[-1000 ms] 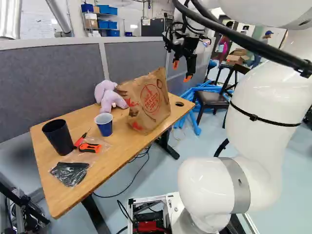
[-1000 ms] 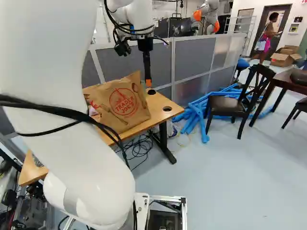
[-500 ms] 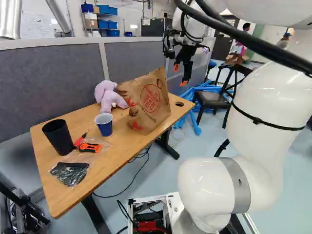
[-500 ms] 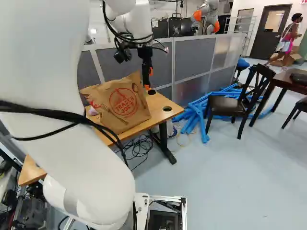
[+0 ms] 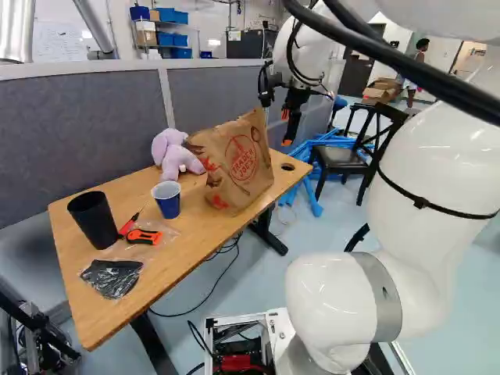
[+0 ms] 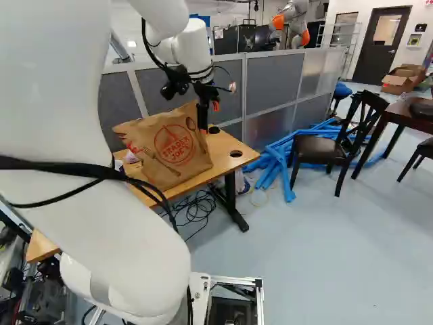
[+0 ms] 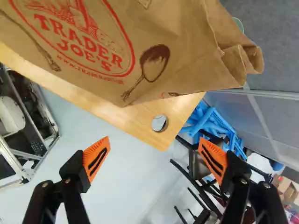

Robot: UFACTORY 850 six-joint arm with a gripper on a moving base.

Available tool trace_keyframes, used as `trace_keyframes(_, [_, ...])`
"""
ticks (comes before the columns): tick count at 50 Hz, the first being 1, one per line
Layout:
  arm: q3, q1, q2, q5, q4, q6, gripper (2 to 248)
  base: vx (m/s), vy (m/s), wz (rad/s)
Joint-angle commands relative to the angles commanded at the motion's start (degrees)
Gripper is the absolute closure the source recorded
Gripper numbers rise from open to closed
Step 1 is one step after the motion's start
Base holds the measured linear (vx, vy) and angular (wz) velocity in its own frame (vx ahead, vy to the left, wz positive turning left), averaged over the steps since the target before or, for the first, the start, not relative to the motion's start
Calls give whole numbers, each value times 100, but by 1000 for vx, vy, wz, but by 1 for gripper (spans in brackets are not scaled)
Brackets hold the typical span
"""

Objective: Pick up the bag on the ground and place it on the table

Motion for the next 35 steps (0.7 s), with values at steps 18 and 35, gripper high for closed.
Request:
trace_keyframes(18, [823,92,248,1220,-74,1257,3,0,0,0])
trace_keyframes(35, [1703,190,513,2527,-153,2602,3,0,0,0])
